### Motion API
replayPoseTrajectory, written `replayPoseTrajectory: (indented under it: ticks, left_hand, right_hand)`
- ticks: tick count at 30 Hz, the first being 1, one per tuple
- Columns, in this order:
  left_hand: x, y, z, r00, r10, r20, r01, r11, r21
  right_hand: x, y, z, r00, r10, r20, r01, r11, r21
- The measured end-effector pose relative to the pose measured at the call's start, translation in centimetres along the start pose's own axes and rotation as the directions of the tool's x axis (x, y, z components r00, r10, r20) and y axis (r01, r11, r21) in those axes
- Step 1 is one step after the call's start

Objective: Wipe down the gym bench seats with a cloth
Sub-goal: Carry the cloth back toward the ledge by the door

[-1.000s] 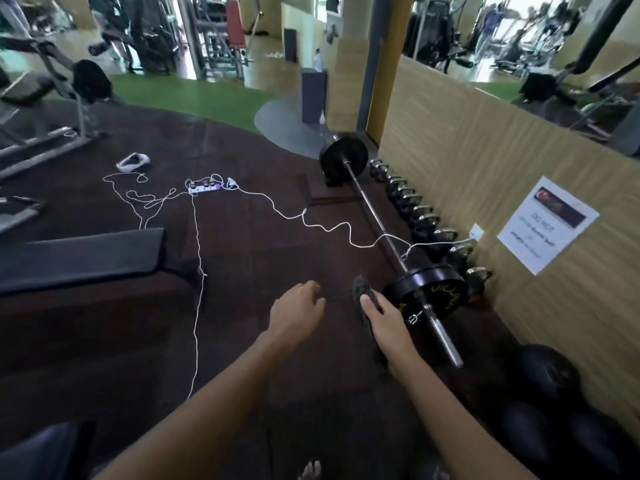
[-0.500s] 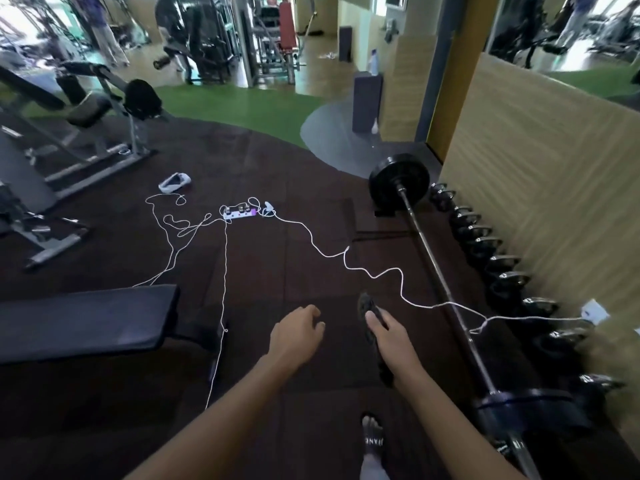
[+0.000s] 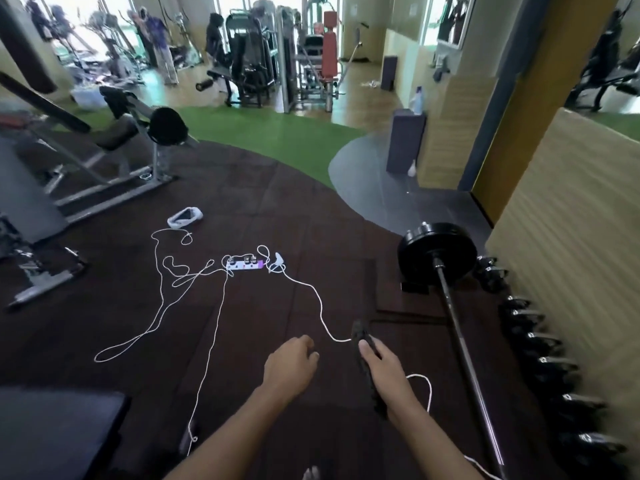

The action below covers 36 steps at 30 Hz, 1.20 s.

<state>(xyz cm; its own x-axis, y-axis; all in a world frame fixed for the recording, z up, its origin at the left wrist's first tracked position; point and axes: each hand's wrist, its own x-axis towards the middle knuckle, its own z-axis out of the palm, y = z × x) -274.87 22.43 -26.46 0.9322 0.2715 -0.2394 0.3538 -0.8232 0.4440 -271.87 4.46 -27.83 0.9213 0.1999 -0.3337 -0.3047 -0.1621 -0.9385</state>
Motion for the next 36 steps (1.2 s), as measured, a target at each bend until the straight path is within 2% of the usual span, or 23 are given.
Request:
replayPoseTrajectory:
  ticks: [7,12,19,27,36]
  left_hand:
    - [25.8,2.8,-3.9,0.999,0.051,0.000,-0.051,0.999,-0.012]
    - [41.7,6.3,-8.8,0.996,0.089,-0.002,-0.089,0.996,0.005]
    - [63.4,11.8,-12.1,0.991,0.135,0.010,-0.135,0.990,0.044]
    - [90.9,17.0,-16.5,0.995,0.100,0.028,-0.102,0.993,0.063]
    - [116.7,21.2,-23.0,0.998,0.065,0.028,-0.065,0.998,0.021]
  right_hand:
    - [25.7,-7.3,0.9,0.999,-0.041,-0.012,0.040,0.999,-0.035]
    - [40.2,-14.5,0.7,0.998,-0.023,-0.051,0.021,0.998,-0.054]
    - [61.3,-20.5,-0.9,0.995,0.004,-0.103,-0.009,0.999,-0.041]
    - [88.3,-28.6,-2.9,0.995,0.031,-0.097,-0.034,0.999,-0.032]
    - [112.8,-41.4,-3.4,0.998,-0.001,-0.060,-0.004,0.997,-0.079]
